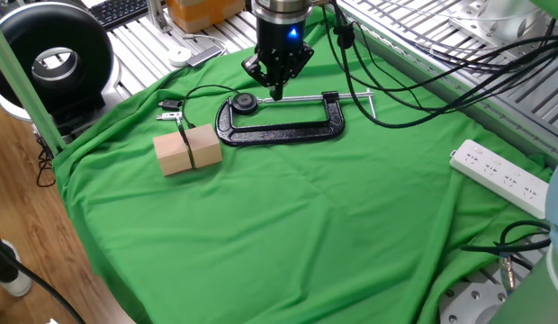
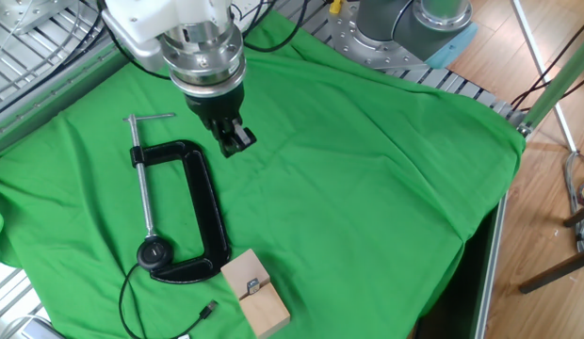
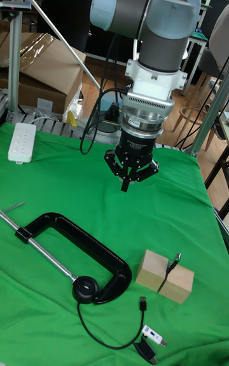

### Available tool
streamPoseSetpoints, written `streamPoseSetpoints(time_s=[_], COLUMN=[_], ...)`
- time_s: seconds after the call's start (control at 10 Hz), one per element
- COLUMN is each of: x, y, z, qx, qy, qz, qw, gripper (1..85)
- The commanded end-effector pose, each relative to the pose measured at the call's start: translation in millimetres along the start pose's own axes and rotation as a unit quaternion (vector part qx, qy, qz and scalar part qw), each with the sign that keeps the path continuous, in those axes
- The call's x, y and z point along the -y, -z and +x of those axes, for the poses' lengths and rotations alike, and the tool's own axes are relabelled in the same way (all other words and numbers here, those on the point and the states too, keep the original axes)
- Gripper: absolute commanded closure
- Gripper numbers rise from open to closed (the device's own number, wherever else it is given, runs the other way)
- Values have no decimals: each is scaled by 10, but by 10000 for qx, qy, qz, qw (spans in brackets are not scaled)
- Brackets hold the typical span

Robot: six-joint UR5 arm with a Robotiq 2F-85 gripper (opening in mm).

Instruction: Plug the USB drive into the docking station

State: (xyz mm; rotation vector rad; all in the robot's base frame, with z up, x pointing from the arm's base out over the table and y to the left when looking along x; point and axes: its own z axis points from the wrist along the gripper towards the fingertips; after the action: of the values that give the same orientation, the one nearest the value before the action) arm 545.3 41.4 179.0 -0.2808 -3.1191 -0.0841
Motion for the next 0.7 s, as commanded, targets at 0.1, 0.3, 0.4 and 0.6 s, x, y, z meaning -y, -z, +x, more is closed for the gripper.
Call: streamPoseSetpoints(time_s=[0.1,0.3,0.4,0.6], x=[29,-2,161,95], y=[11,9,14,44], z=[89,30,-33,106], qx=[-175,-57,50,-316], qy=[600,472,410,88], qz=[42,-10,309,371], qw=[9980,9989,9987,9988], gripper=[840,840,840,837])
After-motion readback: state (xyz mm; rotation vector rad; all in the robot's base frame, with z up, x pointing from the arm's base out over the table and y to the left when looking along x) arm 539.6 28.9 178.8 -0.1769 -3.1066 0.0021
